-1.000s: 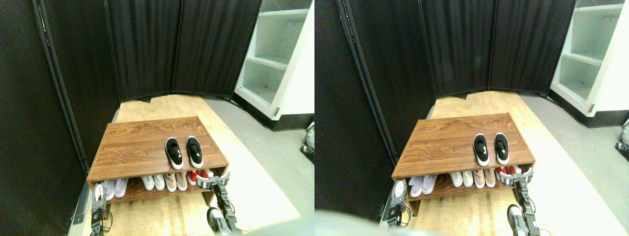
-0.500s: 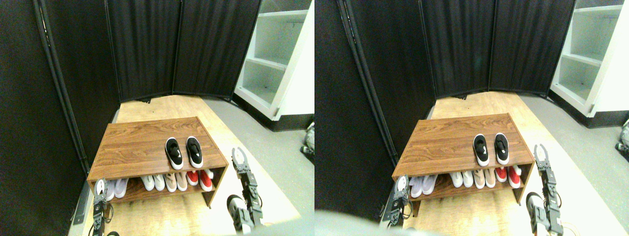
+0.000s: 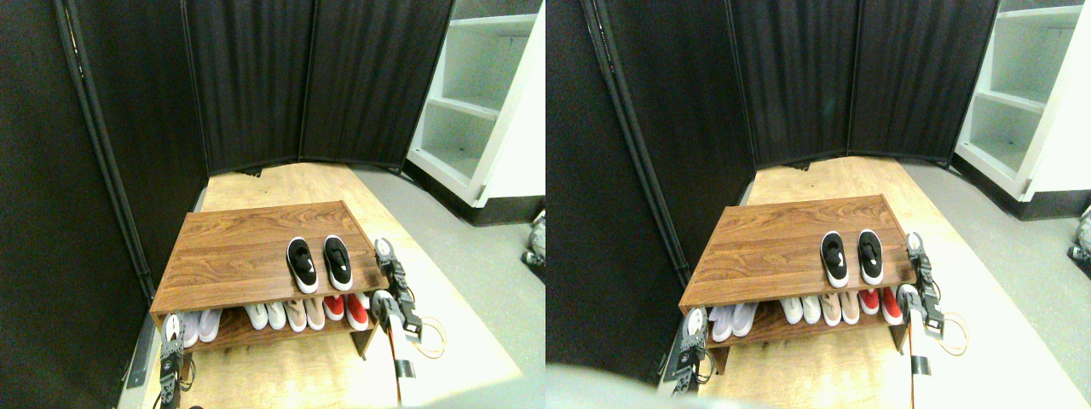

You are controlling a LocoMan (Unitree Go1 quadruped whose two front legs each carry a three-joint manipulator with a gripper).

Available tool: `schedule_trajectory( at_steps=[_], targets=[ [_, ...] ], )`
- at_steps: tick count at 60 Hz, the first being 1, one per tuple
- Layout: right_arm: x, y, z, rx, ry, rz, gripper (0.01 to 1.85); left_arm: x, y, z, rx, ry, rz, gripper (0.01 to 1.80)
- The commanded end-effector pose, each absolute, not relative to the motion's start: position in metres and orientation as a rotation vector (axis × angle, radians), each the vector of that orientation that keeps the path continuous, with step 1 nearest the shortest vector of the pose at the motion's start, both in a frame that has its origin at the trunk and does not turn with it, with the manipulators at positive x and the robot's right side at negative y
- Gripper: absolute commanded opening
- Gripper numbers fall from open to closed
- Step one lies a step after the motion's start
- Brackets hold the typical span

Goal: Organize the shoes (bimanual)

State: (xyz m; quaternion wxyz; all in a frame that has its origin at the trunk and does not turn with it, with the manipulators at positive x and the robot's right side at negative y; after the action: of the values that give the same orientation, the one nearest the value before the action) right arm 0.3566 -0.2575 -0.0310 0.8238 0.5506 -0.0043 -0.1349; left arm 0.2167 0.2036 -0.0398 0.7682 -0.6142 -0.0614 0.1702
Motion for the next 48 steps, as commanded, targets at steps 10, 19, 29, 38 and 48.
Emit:
schedule_trajectory(
  at_steps=[10, 19, 29, 38, 48],
  targets=[
    [0.371, -0.227, -0.063, 1.192, 0.056, -0.276, 0.01, 0.215, 0.203, -0.037, -1.336, -0.183, 0.35, 0.01],
    [0.374, -0.216, -0.07, 1.22, 0.09, -0.268, 0.01, 0.213, 0.202, -0.037, -1.343, -0.194, 0.356, 0.01],
    [0.374, -0.198, -0.073, 1.28, 0.113, -0.234, 0.01, 0.21, 0.202, -0.037, -1.329, -0.204, 0.359, 0.01],
    [0.37, -0.189, -0.075, 1.252, 0.097, -0.19, 0.01, 0.207, 0.202, -0.036, -1.322, -0.209, 0.353, 0.01],
    [0.365, -0.184, -0.077, 1.282, 0.09, -0.224, 0.01, 0.204, 0.202, -0.035, -1.335, -0.216, 0.363, 0.01]
  ],
)
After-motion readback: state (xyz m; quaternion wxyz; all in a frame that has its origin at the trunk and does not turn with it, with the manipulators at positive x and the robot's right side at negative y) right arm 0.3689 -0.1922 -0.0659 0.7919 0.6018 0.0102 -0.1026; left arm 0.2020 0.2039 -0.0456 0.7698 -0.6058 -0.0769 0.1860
